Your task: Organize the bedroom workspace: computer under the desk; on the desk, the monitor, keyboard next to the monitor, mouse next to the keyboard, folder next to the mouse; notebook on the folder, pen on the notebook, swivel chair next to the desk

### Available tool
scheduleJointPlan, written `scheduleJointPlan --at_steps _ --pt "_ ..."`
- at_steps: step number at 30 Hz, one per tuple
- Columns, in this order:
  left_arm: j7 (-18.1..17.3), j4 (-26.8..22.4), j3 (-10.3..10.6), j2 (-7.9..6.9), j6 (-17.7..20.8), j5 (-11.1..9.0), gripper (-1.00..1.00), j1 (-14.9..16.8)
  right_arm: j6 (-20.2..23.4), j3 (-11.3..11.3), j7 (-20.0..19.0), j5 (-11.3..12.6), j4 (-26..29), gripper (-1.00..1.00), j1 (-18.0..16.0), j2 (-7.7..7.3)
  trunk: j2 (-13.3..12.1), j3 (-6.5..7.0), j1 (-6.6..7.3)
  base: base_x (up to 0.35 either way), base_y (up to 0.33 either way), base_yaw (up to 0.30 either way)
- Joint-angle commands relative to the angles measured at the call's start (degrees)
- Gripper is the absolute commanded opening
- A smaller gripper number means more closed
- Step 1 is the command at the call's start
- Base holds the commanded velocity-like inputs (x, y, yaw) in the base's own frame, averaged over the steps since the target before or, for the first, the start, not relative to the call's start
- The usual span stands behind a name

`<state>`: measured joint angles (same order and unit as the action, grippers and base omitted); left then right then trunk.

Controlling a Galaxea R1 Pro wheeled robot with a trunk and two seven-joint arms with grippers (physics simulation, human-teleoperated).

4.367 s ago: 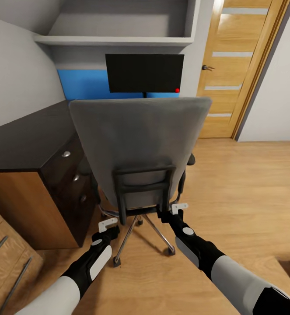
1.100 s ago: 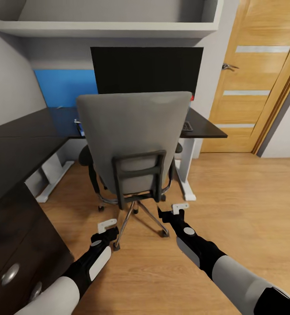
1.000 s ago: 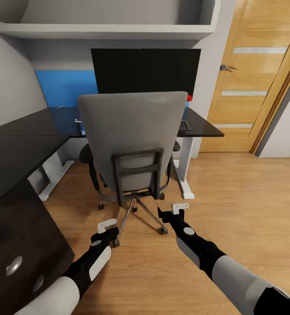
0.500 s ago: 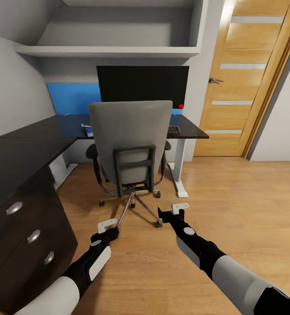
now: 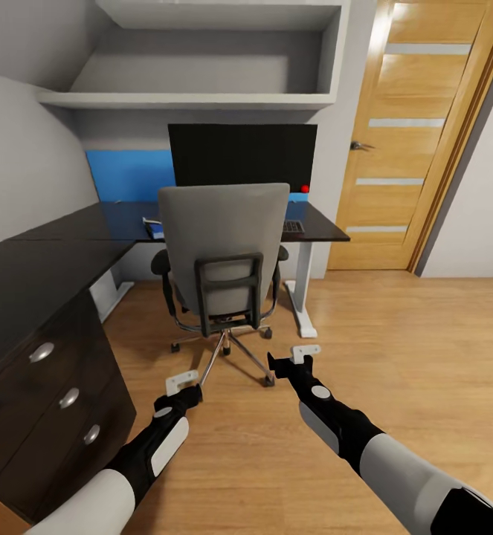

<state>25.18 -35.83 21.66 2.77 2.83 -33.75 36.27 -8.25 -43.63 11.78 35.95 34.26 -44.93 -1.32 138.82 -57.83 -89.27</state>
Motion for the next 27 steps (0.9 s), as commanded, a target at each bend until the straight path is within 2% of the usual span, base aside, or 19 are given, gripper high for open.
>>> scheduleJointPlan --at_steps 1,9,21,25,27 --pt "0.53 -0.11 0.26 -0.05 0.23 -0.26 1.0 0.03 -0.34 -0.49 0.41 0.58 0.04 1.0 -0.07 -0.08 -0.39 0.13 0.24 -0.004 0.0 0.0" --pt "0.67 -0.12 0.3 -0.05 0.33 -0.26 1.0 0.03 -0.45 -0.55 0.43 0.54 -0.17 1.0 -0.07 -0.18 -3.6 1.56 1.99 -0.051 0.0 0.0" --pt "0.66 0.01 0.36 -0.03 0.34 -0.32 1.0 0.03 -0.89 -0.61 2.7 0.61 -1.26 1.0 -0.03 -0.04 -8.41 3.72 4.63 -0.3 0.022 0.0" --pt "0.71 0.78 0.49 0.15 0.34 -0.32 1.0 0.03 -2.85 -0.74 3.05 0.63 -3.39 1.0 0.14 0.19 -10.02 4.44 5.51 -0.275 0.012 0.0" --pt "0.7 1.85 0.62 0.27 0.29 -0.25 1.0 0.03 -5.64 -0.79 3.27 0.72 -4.9 1.0 0.36 0.31 -10.82 4.8 5.95 -0.131 0.005 0.0"
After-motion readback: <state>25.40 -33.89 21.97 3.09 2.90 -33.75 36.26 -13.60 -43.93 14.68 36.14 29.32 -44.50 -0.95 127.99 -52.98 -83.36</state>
